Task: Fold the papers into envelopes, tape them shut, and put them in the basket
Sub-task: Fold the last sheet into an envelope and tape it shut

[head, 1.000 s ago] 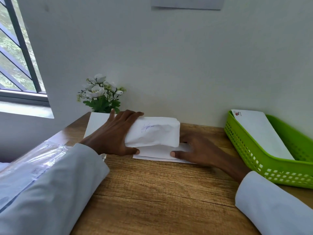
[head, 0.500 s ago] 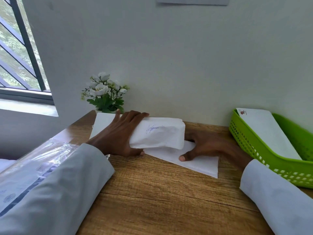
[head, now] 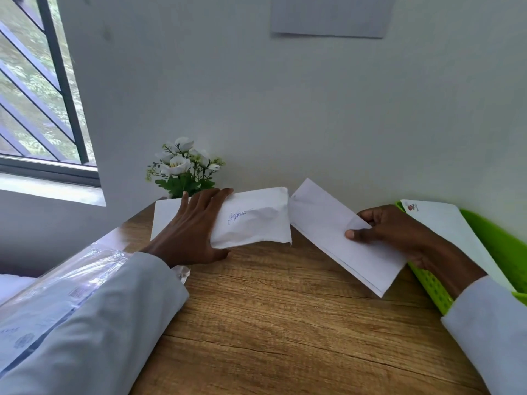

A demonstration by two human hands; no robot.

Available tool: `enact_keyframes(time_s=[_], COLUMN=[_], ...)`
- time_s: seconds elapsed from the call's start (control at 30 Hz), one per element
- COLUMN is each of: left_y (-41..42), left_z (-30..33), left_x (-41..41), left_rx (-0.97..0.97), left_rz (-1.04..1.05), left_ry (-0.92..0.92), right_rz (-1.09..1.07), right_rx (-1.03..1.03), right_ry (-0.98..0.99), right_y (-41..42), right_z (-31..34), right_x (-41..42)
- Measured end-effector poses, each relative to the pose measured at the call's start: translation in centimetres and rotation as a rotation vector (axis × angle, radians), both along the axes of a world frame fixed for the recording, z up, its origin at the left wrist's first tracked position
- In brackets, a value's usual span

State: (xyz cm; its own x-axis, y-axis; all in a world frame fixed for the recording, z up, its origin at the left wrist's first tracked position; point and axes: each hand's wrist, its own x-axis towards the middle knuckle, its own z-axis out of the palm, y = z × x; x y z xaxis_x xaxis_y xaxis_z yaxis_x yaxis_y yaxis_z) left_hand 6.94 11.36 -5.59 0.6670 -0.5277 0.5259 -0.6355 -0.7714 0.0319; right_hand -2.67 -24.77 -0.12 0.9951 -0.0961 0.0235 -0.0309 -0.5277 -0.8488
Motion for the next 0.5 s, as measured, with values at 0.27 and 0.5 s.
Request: enact_keyframes(time_s=[0.27, 0.5], left_y=[0.6, 1.0], left_z=[0.0, -0.1], left_x=[0.1, 0.3], left_rx=[-0.073, -0.073], left_rz=[0.029, 0.068], left_ry=[0.0, -0.009], right_rz=[0.034, 0.06], right_rx=[0.048, 0.072], right_ry=[-0.069, -0.07], right_y=[0.5, 0.4], right_z=[1.4, 1.6], right_x=[-0.6, -0.7])
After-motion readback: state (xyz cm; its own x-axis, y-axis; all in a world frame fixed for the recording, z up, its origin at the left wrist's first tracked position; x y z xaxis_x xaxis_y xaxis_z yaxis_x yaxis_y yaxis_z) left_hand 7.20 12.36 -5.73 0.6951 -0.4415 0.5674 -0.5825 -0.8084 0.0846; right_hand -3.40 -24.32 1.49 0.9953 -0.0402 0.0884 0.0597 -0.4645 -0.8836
